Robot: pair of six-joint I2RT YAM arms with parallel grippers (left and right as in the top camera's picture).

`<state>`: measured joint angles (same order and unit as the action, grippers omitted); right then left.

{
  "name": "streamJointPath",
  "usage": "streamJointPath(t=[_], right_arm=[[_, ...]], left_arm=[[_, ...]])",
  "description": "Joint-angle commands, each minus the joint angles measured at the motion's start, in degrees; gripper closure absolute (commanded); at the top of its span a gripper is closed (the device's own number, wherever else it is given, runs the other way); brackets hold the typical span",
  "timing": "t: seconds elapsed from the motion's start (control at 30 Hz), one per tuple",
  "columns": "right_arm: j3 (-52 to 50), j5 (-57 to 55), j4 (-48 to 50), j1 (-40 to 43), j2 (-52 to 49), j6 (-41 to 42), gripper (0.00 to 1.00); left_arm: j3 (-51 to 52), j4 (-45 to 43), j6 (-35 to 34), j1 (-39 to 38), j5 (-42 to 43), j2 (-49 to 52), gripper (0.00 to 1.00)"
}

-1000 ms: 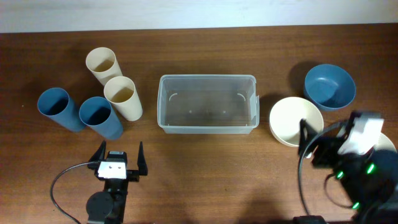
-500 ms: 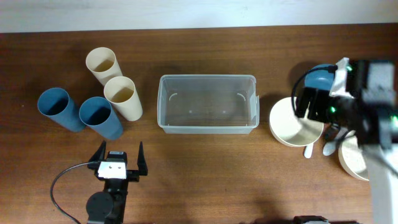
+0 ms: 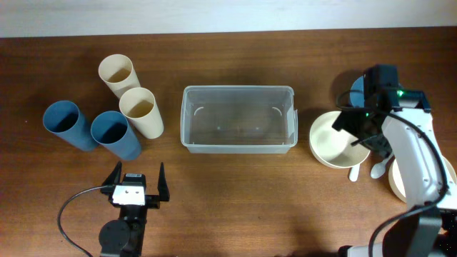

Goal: Pack container
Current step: 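Move the right gripper to the cream bowl rim and grasp it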

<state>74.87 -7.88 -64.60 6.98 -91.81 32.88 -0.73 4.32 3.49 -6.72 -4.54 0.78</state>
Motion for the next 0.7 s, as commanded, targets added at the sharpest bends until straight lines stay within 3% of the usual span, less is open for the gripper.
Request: streamJointPath(t=[0.0,0.27,0.67], right_arm=[[-4.6,-2.3,2.5,3.6,-0.5,2.8,0.02],[-9.9,-1.0,7.5,9.2,-0.5,1.7,0.04],[-20.6,6.2,23.3,9.2,-0.5,-4.0,0.26]], left_arm=[[0.2,0.0,0.7,0.2,-0.2,-0.5,0.0],[0.2,0.0,0.7,0.2,-0.2,-0.5,0.0],[0.2,0.0,0.7,0.2,-0.2,-0.5,0.0]])
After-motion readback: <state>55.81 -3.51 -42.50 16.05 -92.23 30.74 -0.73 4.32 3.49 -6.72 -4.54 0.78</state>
